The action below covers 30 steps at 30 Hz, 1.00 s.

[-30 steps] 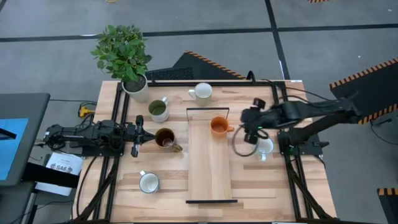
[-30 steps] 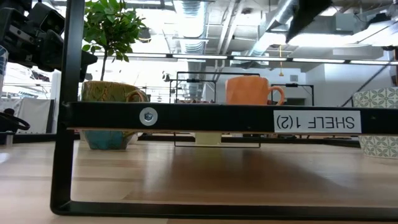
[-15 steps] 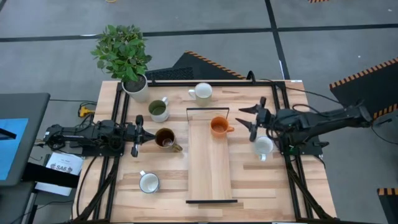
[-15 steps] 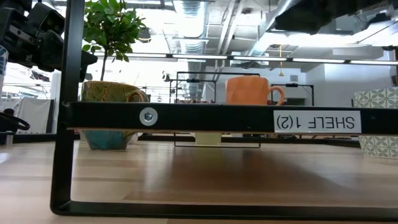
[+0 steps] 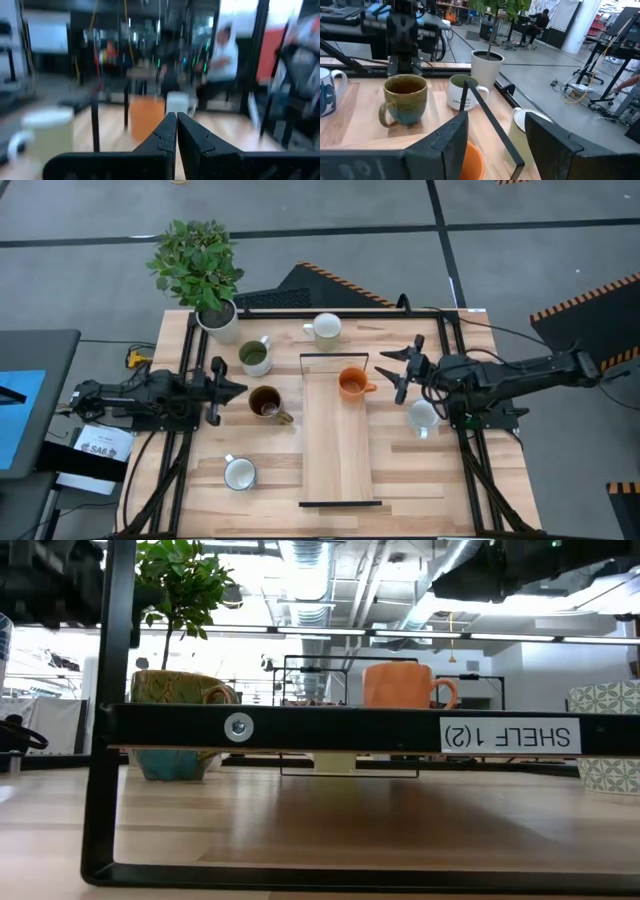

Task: Place coffee mugs
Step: Put the dark green patterned mug on the shelf

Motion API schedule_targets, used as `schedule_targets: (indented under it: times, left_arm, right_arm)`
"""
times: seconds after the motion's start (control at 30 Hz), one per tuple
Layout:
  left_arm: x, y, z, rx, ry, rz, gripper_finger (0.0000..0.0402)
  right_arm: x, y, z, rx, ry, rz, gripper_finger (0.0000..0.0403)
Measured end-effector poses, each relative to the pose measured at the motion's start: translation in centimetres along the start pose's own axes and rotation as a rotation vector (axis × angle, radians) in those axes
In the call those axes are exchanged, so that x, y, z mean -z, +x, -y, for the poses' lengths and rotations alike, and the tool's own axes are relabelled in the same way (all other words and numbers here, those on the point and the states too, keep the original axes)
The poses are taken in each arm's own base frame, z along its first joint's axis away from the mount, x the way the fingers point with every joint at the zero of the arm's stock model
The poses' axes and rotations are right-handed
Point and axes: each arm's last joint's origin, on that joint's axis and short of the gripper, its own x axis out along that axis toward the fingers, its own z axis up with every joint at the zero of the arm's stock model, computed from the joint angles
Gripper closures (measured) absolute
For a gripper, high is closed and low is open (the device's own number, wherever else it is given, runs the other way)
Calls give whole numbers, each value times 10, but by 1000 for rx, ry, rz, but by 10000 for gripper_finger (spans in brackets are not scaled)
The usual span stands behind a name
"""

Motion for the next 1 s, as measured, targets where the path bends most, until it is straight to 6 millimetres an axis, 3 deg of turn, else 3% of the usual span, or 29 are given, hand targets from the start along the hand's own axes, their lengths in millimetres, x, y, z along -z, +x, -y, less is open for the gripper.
schedule_targets:
  times: [0.13, 0.3, 0.6, 0.8, 1.0]
  left_arm:
    - [-14, 2, 1, 8, 2, 9, 387]
    - [-24, 12, 1, -79, -37, -129, 325]
    - [-41, 46, 4, -277, -256, -602, 207]
    - [-44, 69, 5, -460, -299, -839, 198]
    - [-22, 86, 6, -561, -341, -976, 198]
  right_arm:
    - [2, 4, -2, -1, -7, -13, 182]
    - [2, 7, -4, -1, -22, -4, 182]
    - [1, 7, -4, 0, -18, 3, 182]
    - [1, 7, -4, 0, -18, 2, 182]
    - [2, 7, -4, 0, -19, -1, 182]
